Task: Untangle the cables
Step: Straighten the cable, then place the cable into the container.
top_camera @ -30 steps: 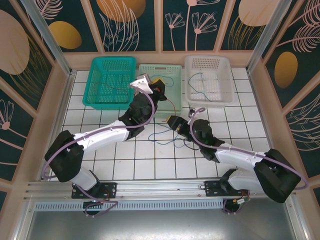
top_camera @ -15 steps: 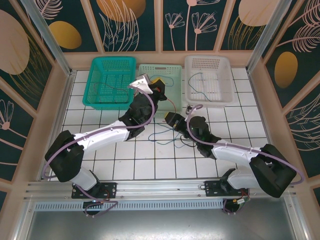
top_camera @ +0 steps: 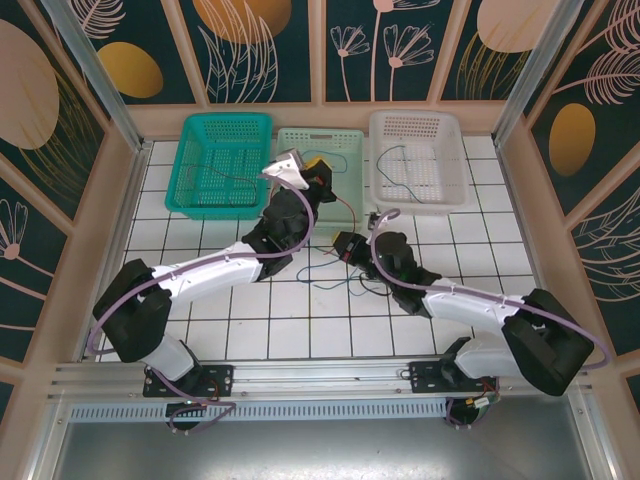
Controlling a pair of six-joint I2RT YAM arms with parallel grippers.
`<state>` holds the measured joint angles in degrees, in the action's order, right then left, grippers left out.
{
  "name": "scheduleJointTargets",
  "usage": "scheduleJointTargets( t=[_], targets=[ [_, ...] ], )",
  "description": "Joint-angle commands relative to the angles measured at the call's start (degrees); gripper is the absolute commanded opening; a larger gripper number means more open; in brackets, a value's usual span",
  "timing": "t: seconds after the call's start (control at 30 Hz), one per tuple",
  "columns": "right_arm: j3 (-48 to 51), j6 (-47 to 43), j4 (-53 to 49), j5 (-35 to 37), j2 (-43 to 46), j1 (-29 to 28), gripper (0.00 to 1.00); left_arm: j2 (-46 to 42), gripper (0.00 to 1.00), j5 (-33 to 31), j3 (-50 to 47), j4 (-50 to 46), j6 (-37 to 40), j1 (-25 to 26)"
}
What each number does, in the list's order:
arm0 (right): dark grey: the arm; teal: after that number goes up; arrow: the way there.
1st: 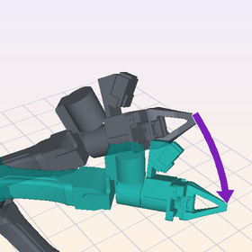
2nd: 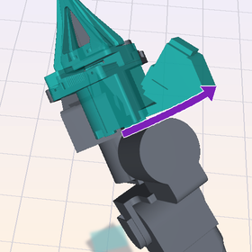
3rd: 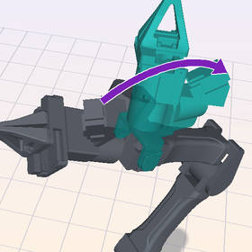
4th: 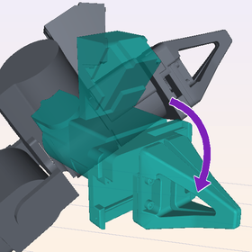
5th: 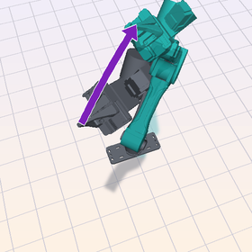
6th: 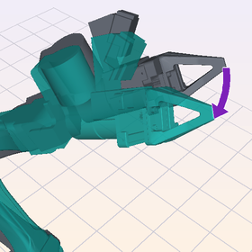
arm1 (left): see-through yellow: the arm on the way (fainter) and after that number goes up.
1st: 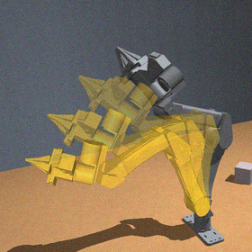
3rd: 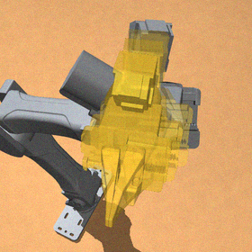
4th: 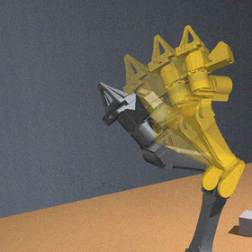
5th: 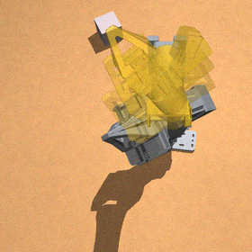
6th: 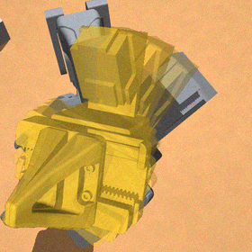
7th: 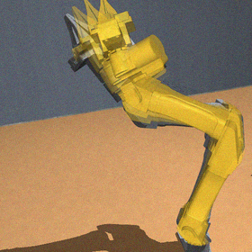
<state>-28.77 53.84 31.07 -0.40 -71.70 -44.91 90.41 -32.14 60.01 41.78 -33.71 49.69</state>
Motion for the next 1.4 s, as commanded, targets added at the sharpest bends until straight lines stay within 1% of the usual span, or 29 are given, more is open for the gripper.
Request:
scheduleJointTargets(
  t=[0.0,0.07,0.13,0.23,0.33,0.43,0.5,0.6,0.7,0.8,0.87,0.9,0.93,0.97,1.0,1.03,1.1,1.23,1.3,1.37],
  targets=[
    [-4.1,-7.0,-11.3,1.6,1.5,-0.3,0.0,-0.9,0.0,-1.6,2.5,0.2,4.7,0.1],
    [-7.1,-12.2,-18.0,-1.0,0.5,-0.4,0.0,-0.9,0.0,-1.5,4.0,-2.6,6.9,0.1],
    [-9.9,-16.4,-24.6,-0.9,-0.6,-0.9,0.0,-1.1,0.0,-1.7,5.1,-4.7,8.5,0.1],
    [-12.7,-22.3,-31.1,1.0,-1.7,-2.7,0.0,-1.6,0.0,-1.6,5.7,-6.8,11.0,0.0],
    [-14.7,-27.1,-35.2,5.3,-2.2,-4.9,0.0,-1.9,0.0,-0.8,7.5,-11.4,14.0,-0.5],
    [-15.4,-32.3,-37.8,8.9,-2.6,-7.2,0.0,-2.0,0.0,2.3,10.0,-18.4,14.0,-2.8],
    [-15.5,-35.0,-39.2,11.1,-2.9,-8.6,0.0,-2.8,0.0,4.1,9.8,-20.5,13.4,-4.7],
    [-15.9,-38.4,-41.0,13.3,-3.6,-10.9,0.0,-3.9,0.0,6.2,10.1,-23.4,14.9,-6.6],
    [-16.6,-40.3,-41.7,14.2,-4.0,-12.6,0.0,-4.3,0.0,8.2,11.6,-27.6,17.5,-6.9],
    [-17.3,-41.3,-41.2,15.3,-4.0,-13.5,0.0,-4.5,0.0,11.6,11.8,-30.2,17.6,-6.8],
    [-17.4,-41.4,-40.2,15.1,-3.5,-13.5,0.0,-5.2,0.0,11.7,10.8,-30.0,17.3,-6.9],
    [-17.3,-41.0,-39.8,15.7,-3.1,-13.5,0.09,-5.8,0.0,10.9,10.1,-29.5,17.3,-6.9],
    [-17.0,-40.0,-39.6,17.2,-2.5,-13.4,0.3,-6.5,0.0,10.0,9.4,-28.7,17.6,-6.9],
    [-16.8,-39.0,-39.5,18.7,-1.8,-13.2,0.48,-7.0,0.0,9.3,9.0,-28.4,18.2,-7.0],
    [-16.4,-37.6,-39.3,20.1,-0.4,-12.6,0.59,-7.5,0.0,8.8,9.0,-28.5,18.8,-7.1],
    [-15.6,-36.3,-38.7,20.6,1.4,-11.6,0.64,-7.8,0.0,8.4,9.3,-29.1,19.6,-7.4],
    [-13.0,-33.8,-36.6,20.1,6.5,-9.1,0.7,-8.2,0.0,7.5,10.2,-30.6,20.8,-8.1],
    [-4.9,-30.5,-30.0,14.1,20.0,-1.7,0.82,-8.8,0.0,6.9,11.0,-31.8,22.6,-10.7],
    [-1.8,-29.2,-29.2,12.2,24.9,1.6,0.84,-8.4,0.0,5.5,12.2,-33.0,23.8,-12.2],
    [-0.4,-27.8,-31.0,11.6,27.8,4.3,0.84,-7.4,0.0,4.7,14.0,-34.2,25.2,-14.2]
  ],
)
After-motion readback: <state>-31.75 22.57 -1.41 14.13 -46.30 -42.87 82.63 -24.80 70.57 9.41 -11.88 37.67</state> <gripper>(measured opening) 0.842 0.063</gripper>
